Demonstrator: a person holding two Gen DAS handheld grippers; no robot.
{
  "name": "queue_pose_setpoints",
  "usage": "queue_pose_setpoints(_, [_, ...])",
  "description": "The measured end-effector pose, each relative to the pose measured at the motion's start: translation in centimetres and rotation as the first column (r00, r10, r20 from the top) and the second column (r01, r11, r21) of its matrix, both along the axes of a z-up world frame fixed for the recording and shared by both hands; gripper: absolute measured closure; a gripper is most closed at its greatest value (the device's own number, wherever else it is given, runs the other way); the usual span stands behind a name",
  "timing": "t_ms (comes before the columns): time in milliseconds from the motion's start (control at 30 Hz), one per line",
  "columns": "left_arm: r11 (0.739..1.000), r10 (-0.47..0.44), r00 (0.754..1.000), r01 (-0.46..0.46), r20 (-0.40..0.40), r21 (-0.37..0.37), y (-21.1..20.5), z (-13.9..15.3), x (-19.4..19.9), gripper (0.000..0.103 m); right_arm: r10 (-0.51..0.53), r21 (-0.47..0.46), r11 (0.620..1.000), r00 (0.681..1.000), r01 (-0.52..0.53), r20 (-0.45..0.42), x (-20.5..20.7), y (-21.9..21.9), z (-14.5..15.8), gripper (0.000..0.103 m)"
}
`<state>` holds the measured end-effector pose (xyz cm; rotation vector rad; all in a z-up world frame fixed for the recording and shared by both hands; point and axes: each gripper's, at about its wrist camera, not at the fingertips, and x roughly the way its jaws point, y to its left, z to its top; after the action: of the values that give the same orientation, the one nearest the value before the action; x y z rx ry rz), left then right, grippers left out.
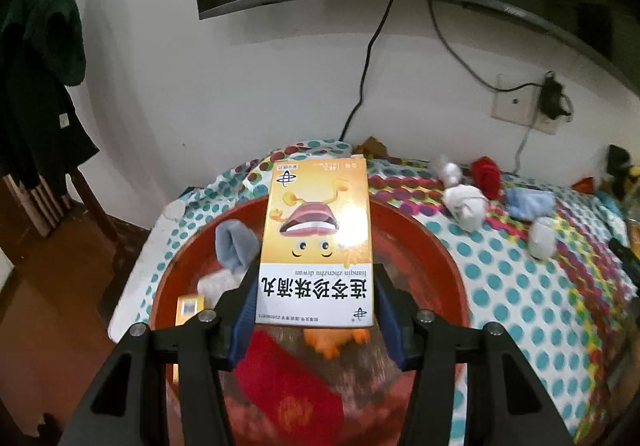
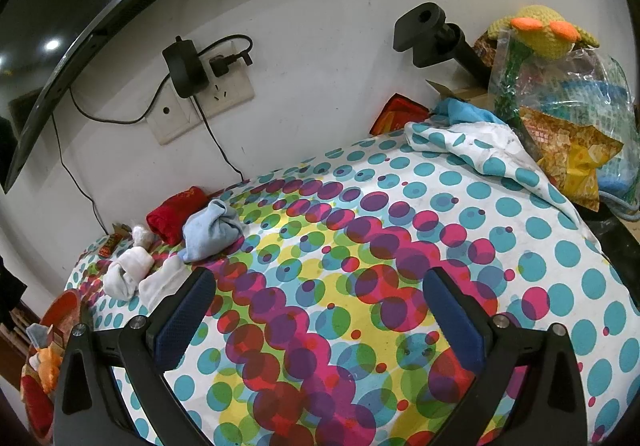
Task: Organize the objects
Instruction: 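Carry the yellow cartoon-face box over the red tray and release it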
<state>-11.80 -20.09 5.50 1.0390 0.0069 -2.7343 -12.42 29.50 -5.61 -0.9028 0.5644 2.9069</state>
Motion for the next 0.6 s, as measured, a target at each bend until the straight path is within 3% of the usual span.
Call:
queue_pose_setpoints(300, [0.999,0.028,0.997,-0.027,0.074,-0.019,1.1,-2.3,-7.2,0.049,-0.004,0.016,1.0,1.0,0.004,-0.004,0.1,-0.1,0.2,0.0])
queue_pose_setpoints(600, [0.994,0.096,0.977,-0.104,0.192,0.031,0.3,-7.7,-12.0,0.049,-0.005,0.044,0.999,1.0,0.006,-0.022,0.3,-0.4,0.5,0.0])
